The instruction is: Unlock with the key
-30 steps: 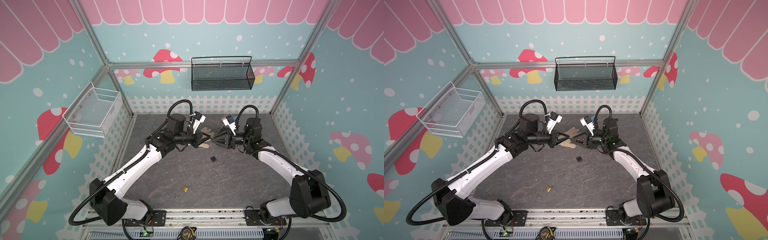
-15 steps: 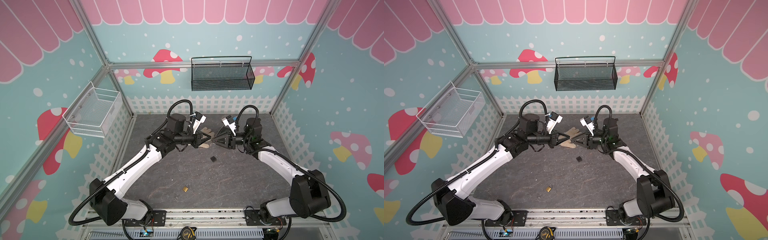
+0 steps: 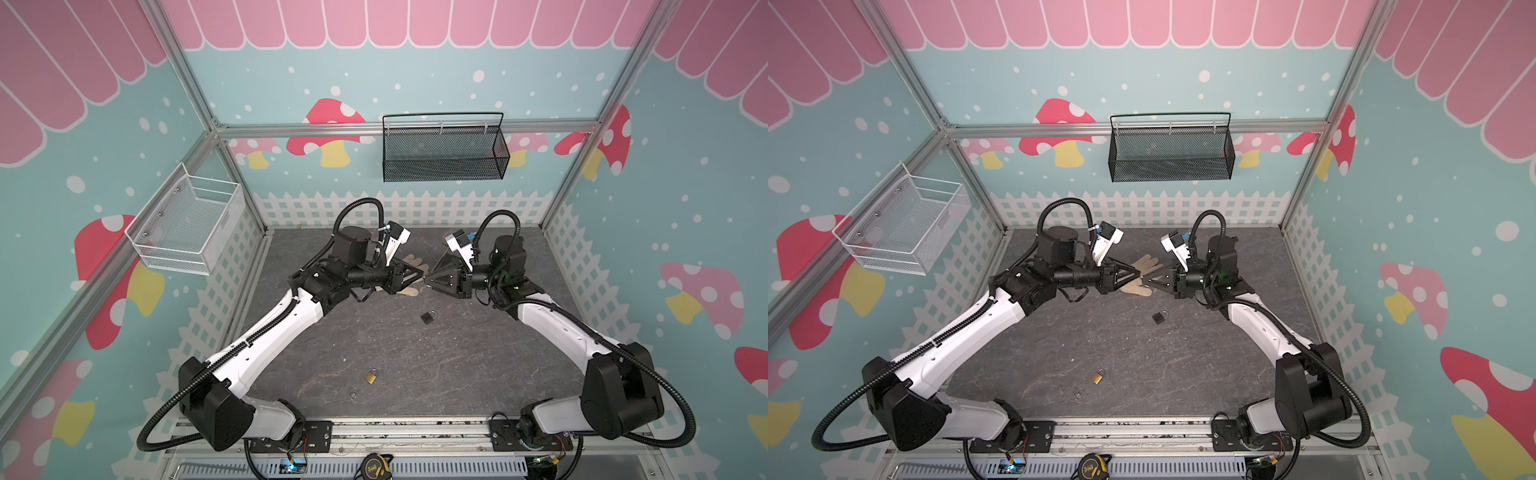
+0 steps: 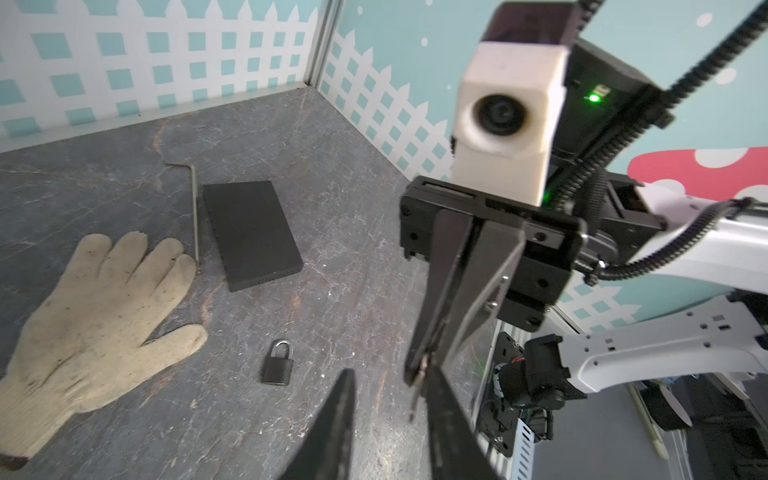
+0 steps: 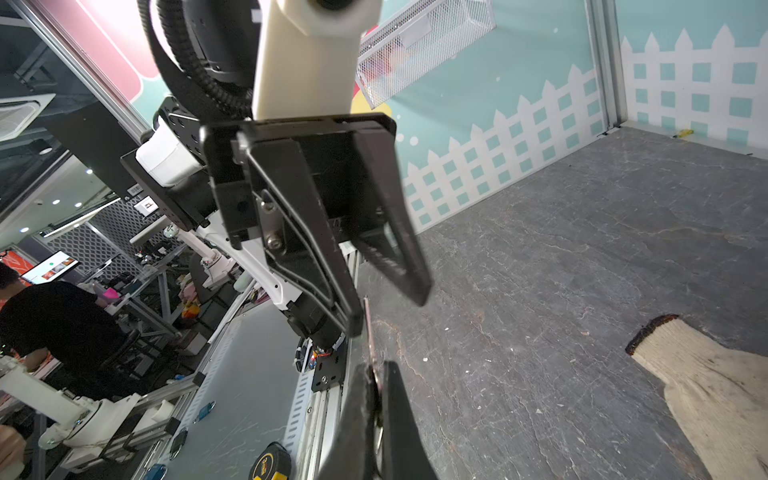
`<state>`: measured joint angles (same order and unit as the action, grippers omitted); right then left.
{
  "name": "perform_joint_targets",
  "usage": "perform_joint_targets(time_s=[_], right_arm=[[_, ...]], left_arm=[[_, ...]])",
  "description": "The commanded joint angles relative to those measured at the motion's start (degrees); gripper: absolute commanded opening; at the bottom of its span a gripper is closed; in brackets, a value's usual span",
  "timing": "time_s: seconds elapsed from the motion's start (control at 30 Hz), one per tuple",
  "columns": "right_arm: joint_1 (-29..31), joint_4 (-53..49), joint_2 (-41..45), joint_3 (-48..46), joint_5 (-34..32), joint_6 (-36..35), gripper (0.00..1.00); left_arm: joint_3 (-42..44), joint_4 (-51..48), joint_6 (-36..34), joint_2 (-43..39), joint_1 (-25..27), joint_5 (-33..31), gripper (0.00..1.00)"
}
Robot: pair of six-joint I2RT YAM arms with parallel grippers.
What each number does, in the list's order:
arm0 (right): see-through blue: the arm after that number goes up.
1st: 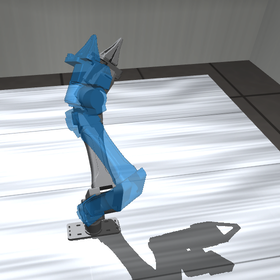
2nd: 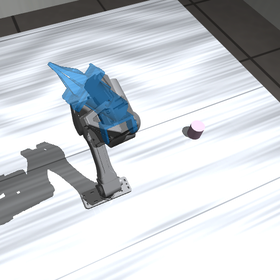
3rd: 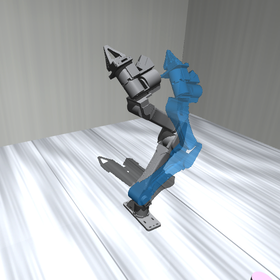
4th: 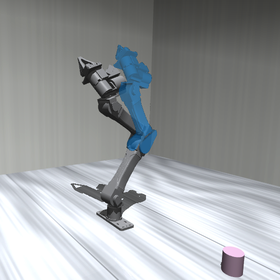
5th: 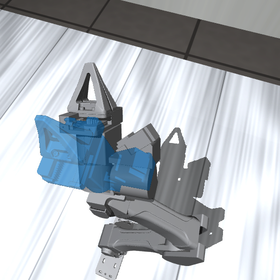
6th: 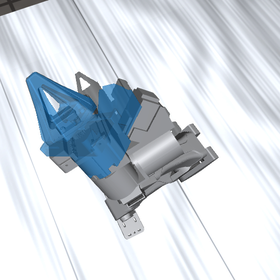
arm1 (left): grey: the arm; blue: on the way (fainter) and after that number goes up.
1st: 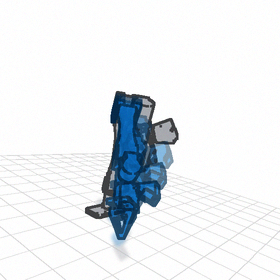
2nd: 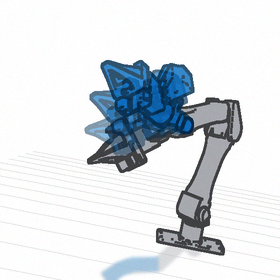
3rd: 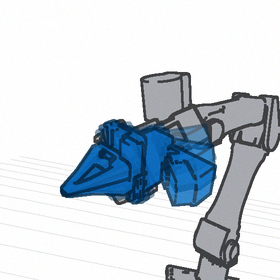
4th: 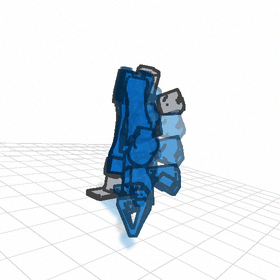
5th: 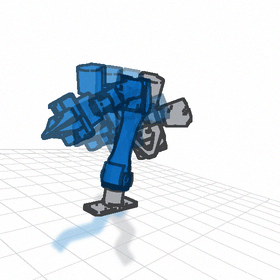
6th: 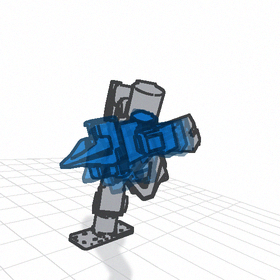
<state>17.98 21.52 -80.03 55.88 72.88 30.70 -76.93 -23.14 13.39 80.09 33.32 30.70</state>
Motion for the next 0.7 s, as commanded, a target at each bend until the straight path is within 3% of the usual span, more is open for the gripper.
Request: perform_joint_targets(time_s=[0.0, 0.07, 0.17, 0.33, 0.43, 0.67], right_arm=[[-1.7, 1.4, 3.5, -1.8, -2.3, 1.4, 0.0], [-3.0, 1.3, 4.6, -3.5, -4.8, 3.0, 0.0], [-5.1, -1.3, 6.5, -5.9, -8.4, 3.9, 0.0], [-8.8, -13.4, 8.7, -7.8, -17.3, 0.6, 0.0], [-11.1, -20.8, 9.3, -8.8, -23.9, -1.7, 0.0], [-14.8, -25.9, 11.0, -14.3, -30.6, -1.2, 0.0]], left_arm=[[-1.0, 0.0, 1.8, -1.0, -0.8, -6.9, 0.54], [-0.3, 0.0, 3.3, -1.3, -0.9, -11.1, 0.61], [1.3, 0.6, 6.9, -1.3, 0.0, -18.0, 0.64], [4.6, 2.3, 7.6, 0.1, 6.2, -28.2, 0.69], [4.9, 2.8, 5.5, 3.2, 10.5, -31.2, 0.7], [1.9, 0.5, 2.2, 14.3, 15.2, -31.8, 0.7]])
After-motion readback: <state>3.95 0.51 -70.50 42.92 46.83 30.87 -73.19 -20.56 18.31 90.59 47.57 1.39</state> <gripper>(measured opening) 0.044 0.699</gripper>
